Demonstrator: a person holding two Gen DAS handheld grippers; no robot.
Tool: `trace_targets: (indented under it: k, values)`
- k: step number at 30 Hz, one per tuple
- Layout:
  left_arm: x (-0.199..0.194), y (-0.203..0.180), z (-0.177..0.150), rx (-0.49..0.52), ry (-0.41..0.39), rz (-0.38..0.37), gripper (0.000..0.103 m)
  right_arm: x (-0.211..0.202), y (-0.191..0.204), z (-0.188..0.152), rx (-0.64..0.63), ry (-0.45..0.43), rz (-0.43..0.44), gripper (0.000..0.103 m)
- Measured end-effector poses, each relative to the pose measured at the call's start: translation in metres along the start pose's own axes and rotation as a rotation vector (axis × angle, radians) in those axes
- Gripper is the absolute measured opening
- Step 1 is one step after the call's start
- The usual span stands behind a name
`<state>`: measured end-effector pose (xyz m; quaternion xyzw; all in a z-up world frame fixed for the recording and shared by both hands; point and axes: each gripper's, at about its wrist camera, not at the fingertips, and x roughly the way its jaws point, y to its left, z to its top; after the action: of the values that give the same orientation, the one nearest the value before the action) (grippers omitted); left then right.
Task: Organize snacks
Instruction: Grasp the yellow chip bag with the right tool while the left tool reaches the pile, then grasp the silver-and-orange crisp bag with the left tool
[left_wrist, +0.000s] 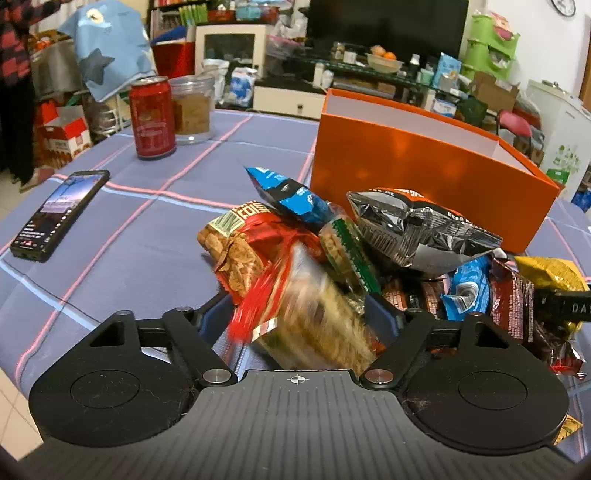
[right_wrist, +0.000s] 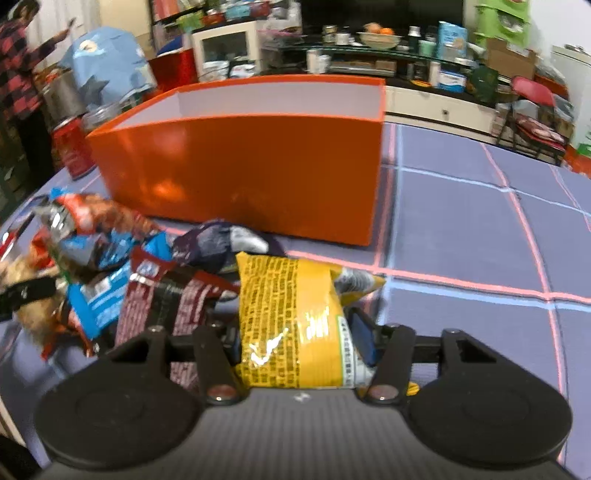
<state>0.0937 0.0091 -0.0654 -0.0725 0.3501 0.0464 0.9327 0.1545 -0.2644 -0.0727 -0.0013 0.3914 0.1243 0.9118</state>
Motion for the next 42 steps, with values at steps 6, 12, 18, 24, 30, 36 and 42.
trace_targets:
  k: [6,12,18,24,30,36,42]
  values:
    - [-0.002,0.005,0.003,-0.001,0.008,0.021,0.014,0.002,0.001,0.0,0.016,0.015,-0.006,0.054]
    - [-0.007,0.007,0.005,-0.001,-0.005,0.009,0.0,0.002,0.003,-0.001,0.009,0.013,-0.015,0.053]
    - [-0.01,0.005,0.004,0.023,-0.017,0.007,0.0,0.001,0.005,-0.001,-0.008,0.013,-0.031,0.049]
    - [-0.021,0.026,0.015,-0.026,-0.045,-0.02,0.0,0.001,-0.001,-0.002,0.007,0.026,-0.04,0.047]
    - [-0.047,0.018,0.044,-0.021,-0.205,-0.165,0.081,0.003,-0.002,-0.002,0.014,0.034,-0.034,0.056]
    - [-0.018,-0.029,0.069,0.227,-0.176,-0.284,0.081,0.003,-0.005,-0.005,0.011,0.027,-0.024,0.059]
    - [0.052,-0.055,0.081,0.295,0.174,-0.266,0.062,0.004,-0.002,-0.005,0.0,0.039,-0.026,0.062]
